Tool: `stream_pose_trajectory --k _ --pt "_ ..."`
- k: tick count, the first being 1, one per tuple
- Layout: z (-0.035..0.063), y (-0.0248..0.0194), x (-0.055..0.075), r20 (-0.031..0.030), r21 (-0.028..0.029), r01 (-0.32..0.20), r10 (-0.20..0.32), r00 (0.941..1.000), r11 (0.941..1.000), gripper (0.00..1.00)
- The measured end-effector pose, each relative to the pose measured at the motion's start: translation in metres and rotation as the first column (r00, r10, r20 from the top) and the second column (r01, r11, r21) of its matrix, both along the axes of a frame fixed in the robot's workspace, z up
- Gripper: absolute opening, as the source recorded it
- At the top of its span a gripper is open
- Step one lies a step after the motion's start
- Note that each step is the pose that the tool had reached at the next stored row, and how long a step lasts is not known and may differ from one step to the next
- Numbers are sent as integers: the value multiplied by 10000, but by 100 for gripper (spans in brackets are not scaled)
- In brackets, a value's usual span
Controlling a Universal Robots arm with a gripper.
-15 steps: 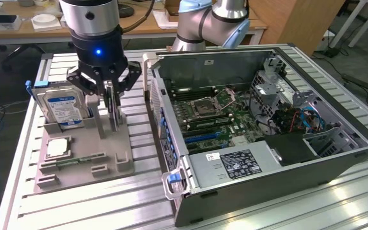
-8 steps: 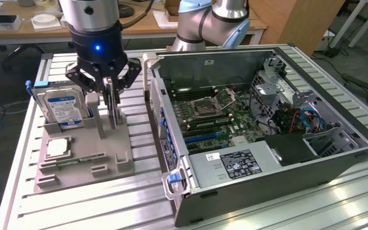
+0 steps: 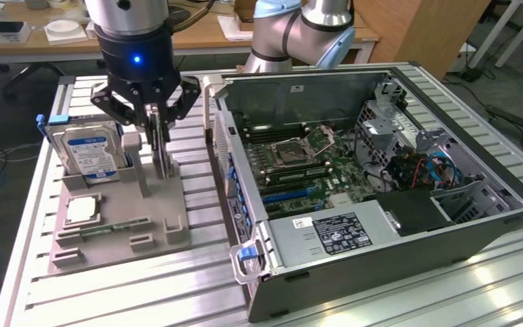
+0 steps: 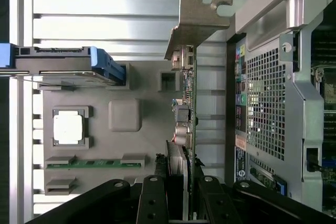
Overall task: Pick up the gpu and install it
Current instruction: 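Pick up the gpu and move the gpu toward the slot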
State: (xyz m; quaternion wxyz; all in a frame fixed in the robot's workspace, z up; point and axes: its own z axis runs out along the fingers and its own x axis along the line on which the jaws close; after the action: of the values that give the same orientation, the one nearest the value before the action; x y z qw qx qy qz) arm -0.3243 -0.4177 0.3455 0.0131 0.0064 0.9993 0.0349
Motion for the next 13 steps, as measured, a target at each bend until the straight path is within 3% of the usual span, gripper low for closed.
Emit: stream_pose_trajectory --k 13 --pt "196 0 0 0 19 0 0 10000 10000 27"
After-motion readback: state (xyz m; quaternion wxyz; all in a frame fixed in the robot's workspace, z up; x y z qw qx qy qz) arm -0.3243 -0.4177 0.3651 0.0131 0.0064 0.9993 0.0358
